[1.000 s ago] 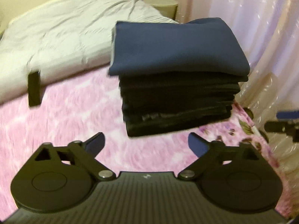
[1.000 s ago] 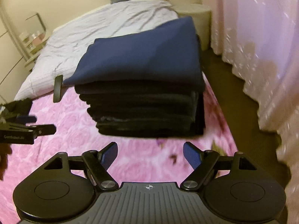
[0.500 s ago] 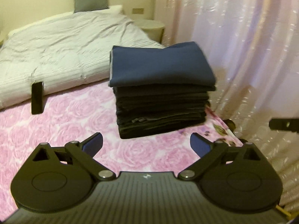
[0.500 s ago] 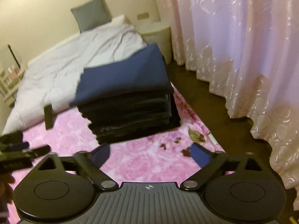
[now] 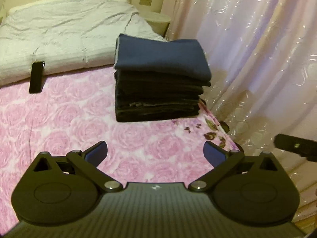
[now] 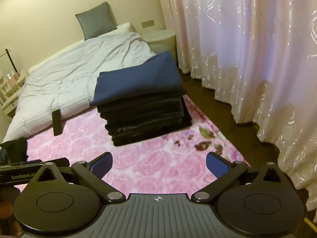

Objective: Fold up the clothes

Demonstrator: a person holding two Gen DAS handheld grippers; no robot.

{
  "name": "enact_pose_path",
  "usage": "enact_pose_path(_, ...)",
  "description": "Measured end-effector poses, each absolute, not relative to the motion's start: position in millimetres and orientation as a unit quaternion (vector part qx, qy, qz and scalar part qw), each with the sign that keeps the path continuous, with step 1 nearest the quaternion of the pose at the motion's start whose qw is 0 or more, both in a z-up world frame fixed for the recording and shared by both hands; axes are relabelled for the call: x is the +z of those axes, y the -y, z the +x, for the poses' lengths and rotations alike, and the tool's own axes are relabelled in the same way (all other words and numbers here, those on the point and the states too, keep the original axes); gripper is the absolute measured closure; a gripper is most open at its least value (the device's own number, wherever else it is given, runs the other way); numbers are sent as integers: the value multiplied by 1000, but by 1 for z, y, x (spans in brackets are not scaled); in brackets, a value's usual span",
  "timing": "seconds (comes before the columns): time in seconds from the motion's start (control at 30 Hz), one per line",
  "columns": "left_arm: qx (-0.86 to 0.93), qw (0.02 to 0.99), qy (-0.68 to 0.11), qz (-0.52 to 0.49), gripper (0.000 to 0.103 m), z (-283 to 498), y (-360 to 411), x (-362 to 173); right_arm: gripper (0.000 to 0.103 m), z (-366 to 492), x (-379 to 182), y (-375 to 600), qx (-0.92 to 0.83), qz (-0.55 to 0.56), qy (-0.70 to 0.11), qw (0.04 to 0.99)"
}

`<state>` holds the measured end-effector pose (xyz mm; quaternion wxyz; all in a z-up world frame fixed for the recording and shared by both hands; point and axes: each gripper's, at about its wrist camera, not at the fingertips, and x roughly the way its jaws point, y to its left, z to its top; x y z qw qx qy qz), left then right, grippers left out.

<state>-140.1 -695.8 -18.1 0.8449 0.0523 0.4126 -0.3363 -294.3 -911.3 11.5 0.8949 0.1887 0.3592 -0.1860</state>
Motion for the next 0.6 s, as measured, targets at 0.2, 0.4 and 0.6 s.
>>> enact_pose_path(0.2,-323,853,-404,66,2,-153,712,-4,0,-290,21,927,-173,180,-352,902)
enact_pose_path(0.4,-293,867,-395,82,2,-157,725,5,0,-283,26,942,-152,183,-344,908)
enact_pose_path(0.6,-268,870,-404,86,2,-156,731,1,0,-277,22,949,-136,185,-351,908)
